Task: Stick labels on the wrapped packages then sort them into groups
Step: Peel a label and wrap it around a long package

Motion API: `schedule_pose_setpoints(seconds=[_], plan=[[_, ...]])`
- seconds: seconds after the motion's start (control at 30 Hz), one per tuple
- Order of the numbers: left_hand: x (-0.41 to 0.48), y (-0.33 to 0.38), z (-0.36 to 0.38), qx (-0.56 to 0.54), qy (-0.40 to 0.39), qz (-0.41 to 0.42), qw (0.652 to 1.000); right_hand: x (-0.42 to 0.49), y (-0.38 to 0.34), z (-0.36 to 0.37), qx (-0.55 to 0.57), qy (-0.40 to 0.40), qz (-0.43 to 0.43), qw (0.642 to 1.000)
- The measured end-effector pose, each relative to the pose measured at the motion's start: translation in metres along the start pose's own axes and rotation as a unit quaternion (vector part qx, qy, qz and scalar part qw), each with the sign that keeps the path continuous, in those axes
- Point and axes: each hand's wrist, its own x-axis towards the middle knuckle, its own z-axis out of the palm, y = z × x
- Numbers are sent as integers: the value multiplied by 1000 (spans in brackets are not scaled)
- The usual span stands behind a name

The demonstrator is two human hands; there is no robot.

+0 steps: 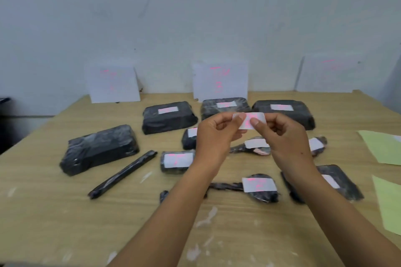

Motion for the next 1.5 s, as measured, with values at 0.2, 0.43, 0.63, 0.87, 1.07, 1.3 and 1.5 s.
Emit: schedule_pose_setpoints(seconds=[0.2,0.43,0.63,0.87,1.07,1.3,1.5], plan=[[-18,3,-65,66,98,60,991,-13,-9,59,39,-43,13,998],[-37,5,-134,82,164,93,979,-25,-18,126,7,-101,6,995],[-50,8,-186,94,217,65,969,-35,-20,175,-29,-146,4,989],[-61,4,-221,183,252,37,950,-38,-12,203,-98,-227,-14,969],[-61,-7,-235,353,263,-8,898,-19,-6,213,-190,-318,-40,928],[-57,-7,-238,466,303,-62,829,1,-9,228,-271,-404,-87,869],[-55,-10,-244,519,288,-94,799,9,-7,237,-352,-469,-80,806]])
